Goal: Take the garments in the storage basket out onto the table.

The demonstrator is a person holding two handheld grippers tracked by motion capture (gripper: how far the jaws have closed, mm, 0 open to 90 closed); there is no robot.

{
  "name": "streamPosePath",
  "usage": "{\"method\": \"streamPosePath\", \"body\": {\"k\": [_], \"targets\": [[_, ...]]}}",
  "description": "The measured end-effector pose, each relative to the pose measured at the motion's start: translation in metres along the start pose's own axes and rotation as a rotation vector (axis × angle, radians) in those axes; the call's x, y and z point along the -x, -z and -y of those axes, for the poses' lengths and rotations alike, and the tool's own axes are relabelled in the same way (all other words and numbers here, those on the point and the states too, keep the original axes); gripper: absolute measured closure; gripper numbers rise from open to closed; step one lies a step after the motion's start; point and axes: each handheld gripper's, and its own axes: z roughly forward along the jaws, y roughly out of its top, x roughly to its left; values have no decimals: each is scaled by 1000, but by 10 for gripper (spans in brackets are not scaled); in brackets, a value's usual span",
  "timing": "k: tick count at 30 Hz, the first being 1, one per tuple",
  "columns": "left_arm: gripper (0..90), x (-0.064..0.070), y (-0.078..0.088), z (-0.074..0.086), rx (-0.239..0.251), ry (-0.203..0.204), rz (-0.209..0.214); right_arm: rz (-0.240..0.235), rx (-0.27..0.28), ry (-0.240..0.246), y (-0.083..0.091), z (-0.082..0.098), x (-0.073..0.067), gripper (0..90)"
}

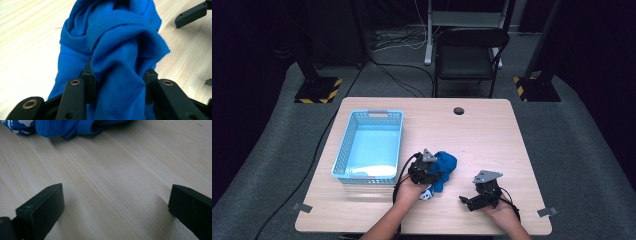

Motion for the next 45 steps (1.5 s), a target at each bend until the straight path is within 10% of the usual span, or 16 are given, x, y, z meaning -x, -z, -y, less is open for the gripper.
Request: {"method": "streamPosePath", "body": {"k": [45], "targets": [[143,2,-3,11,18,-12,-6,-1,0,1,0,0,0,0]]}}
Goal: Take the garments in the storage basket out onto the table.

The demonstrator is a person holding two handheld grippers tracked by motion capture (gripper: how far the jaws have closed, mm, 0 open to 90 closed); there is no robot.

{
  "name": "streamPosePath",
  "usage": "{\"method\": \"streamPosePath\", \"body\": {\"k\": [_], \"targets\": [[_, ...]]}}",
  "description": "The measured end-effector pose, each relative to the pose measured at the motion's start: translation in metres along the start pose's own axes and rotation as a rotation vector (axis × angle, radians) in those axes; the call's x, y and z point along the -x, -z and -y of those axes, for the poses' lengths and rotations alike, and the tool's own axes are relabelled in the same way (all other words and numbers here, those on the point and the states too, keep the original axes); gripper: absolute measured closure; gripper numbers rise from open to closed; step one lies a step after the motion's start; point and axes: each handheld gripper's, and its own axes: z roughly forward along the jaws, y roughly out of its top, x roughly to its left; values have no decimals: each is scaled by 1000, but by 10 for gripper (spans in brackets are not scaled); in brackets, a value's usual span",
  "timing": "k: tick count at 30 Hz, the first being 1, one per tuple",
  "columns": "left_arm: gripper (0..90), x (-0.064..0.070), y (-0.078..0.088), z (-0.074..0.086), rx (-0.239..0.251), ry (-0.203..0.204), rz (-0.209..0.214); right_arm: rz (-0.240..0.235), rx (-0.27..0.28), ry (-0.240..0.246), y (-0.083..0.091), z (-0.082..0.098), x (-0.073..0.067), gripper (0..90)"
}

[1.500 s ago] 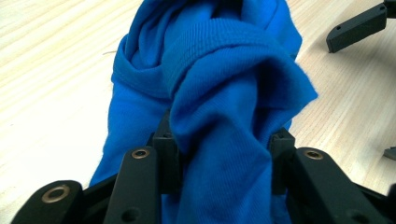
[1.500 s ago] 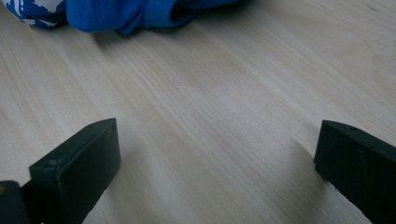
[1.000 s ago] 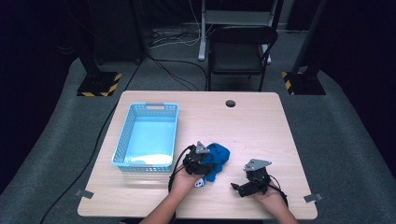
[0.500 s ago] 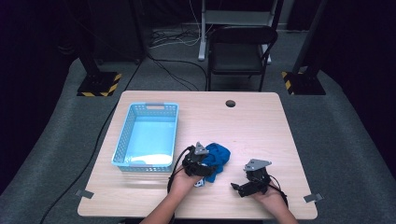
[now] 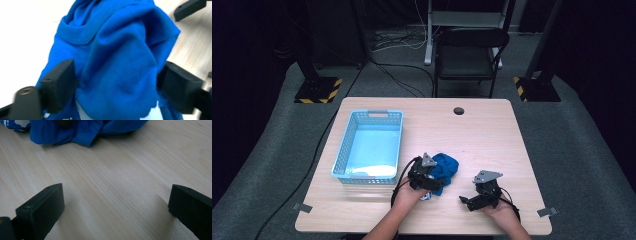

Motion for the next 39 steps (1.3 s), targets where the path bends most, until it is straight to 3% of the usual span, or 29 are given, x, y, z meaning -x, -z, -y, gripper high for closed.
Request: {"method": "streamPosePath", "body": {"k": [6,23,27,33,39], "targets": [[73,-2,4,-1,17,13,-6,0,0,0,0,0,0,0],[64,0,18,-4,77,8,8,0,1,0,0,0,0,0],[55,1,21,-5,84,-13,-2,-2,2,-3,0,0,0,0],[58,1,26,-5,104,5,21,-4,1,-1,0,0,1,0],[61,3,29,-2,110,13,13,-3,1,0,0,-1,1,0]]}}
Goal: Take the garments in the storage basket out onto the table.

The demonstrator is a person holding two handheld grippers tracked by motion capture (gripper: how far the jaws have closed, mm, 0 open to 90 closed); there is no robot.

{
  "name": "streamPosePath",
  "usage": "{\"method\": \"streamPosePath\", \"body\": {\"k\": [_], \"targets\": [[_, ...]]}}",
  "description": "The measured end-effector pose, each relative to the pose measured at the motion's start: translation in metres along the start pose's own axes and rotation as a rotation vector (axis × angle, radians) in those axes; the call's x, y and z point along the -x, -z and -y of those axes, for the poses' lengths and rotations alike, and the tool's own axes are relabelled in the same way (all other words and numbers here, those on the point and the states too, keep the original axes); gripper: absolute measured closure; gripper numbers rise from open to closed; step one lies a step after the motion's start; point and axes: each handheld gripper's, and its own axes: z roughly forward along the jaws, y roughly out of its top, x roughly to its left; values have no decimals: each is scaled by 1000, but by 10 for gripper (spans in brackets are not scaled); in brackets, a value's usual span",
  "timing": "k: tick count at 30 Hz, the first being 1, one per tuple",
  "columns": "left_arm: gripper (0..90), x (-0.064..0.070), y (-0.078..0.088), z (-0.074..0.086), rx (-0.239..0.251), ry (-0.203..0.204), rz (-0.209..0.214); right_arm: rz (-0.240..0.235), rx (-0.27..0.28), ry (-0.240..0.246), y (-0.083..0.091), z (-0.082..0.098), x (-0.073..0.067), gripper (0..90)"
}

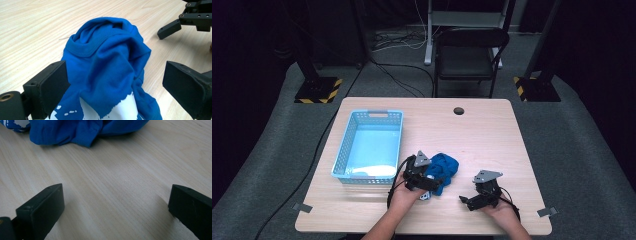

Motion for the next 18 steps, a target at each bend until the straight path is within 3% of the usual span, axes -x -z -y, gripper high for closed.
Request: {"method": "streamPosePath", "body": {"k": [18], "targets": [[62,3,31,-5,37,-10,19,1,0,2,0,0,0,0]]}}
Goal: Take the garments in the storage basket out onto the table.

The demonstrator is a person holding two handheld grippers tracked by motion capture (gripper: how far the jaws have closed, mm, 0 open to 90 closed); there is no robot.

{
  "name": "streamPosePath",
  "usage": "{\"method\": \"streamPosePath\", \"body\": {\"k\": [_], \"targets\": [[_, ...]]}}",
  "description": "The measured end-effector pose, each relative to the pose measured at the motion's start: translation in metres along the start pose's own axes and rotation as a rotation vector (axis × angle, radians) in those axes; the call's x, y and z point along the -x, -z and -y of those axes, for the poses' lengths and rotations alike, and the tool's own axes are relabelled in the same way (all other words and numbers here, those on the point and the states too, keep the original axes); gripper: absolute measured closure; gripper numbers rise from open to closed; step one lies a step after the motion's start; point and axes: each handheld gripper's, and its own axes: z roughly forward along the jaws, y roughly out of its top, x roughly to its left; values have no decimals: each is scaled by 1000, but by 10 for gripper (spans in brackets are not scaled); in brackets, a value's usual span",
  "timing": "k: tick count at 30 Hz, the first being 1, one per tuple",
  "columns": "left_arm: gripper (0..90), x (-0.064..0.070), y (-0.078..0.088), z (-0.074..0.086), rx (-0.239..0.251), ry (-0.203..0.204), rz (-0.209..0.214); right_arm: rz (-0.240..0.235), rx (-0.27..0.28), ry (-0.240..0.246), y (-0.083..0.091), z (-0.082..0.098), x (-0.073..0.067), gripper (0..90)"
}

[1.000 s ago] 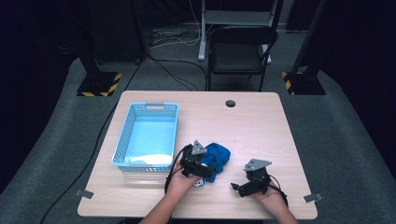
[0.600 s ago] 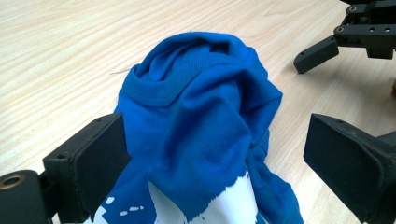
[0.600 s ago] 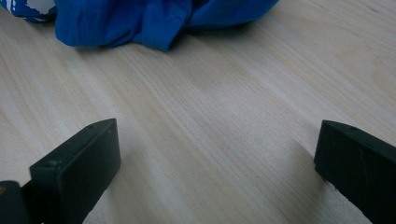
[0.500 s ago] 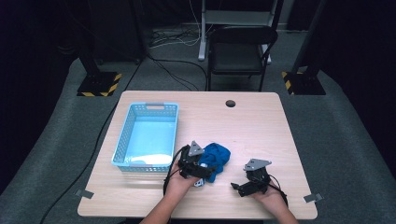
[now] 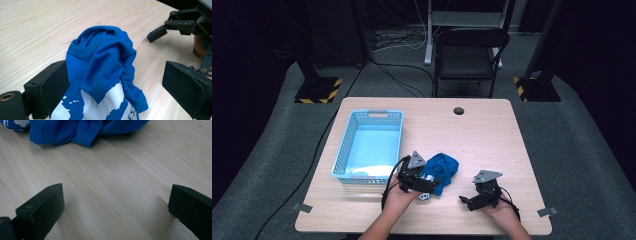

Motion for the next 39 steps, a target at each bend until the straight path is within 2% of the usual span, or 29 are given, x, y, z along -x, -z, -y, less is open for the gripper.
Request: {"method": "streamPosePath", "body": {"k": [8,13,19,24,31,39], "targets": [[57,-2,21,-5,35,-1,-5,1,0,1,0,0,0,0],[57,-4,31,-5,40,-2,-13,1,0,1,0,0,0,0],[58,-12,40,-4,48,6,-30,1,0,1,0,0,0,0],[67,-16,48,-2,79,4,-44,1,0,0,0,0,0,0],[63,-26,53,0,77,17,-65,3,0,-1,0,0,0,0],[70,-39,64,6,92,54,-88,3,0,-2,0,0,0,0]]}}
